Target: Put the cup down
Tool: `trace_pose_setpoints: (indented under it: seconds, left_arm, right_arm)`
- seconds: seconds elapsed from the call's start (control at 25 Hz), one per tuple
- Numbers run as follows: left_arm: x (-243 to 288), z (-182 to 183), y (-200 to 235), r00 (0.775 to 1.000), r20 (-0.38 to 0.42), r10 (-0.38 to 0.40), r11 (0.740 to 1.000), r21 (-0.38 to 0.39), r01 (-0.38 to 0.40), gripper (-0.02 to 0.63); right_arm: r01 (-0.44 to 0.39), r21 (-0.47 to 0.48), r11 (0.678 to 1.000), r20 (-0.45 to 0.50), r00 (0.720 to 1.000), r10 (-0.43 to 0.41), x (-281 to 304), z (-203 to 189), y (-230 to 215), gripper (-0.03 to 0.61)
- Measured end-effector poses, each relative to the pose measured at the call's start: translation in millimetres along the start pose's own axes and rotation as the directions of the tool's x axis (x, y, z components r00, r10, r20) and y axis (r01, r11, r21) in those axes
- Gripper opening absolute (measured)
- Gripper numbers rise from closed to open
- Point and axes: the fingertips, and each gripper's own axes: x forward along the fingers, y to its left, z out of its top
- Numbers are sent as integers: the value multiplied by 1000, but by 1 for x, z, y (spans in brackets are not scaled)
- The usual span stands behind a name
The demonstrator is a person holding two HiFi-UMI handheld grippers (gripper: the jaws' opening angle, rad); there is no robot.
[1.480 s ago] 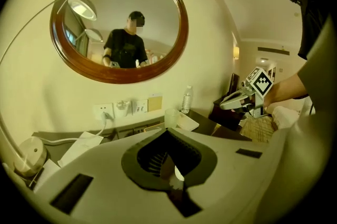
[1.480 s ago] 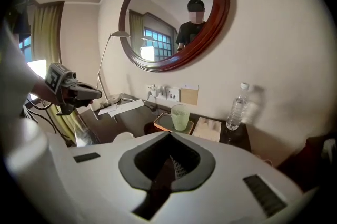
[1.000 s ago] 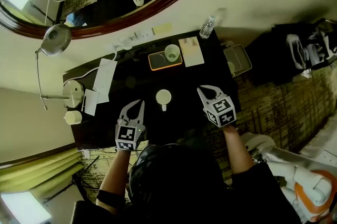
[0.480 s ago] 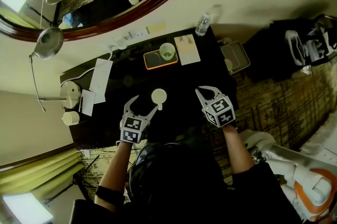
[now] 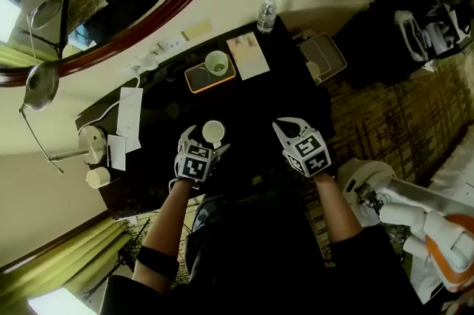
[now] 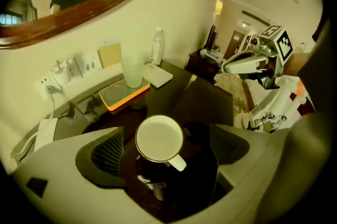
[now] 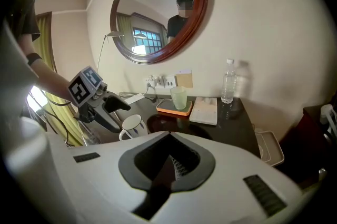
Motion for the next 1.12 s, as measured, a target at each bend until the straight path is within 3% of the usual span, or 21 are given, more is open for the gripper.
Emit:
trace_pose_setpoints:
  seconds: [0.16,0.6,0.68,0.8,1.12]
  left_arm:
    - [18,-3,2,998,-59,14,1000,26,-12,511]
    - [50,-17,14,987,-163,-2,1000,4,3,509]
    - [55,-18,13,985,-169,-15,1000,-3,14,497]
    - [57,-18,11,984,-173,-27,1000,-6,26,418]
    - [59,-18,11,988,-152,-36,997,56,45,411]
  right_arm:
    - [1,15,1000,-15,1000,-1,2,-13,1,-2]
    - [-13,27,1000,-60,998,15,20,-33,-5,-2]
    - [-24,36,999,-60,998,26,23,-32,-3,-2]
    - [-28,62,998,-56,998,31,28,-36,-1,-2]
    - [-32,84,996,-74,997,38,34,-52,-3,-2]
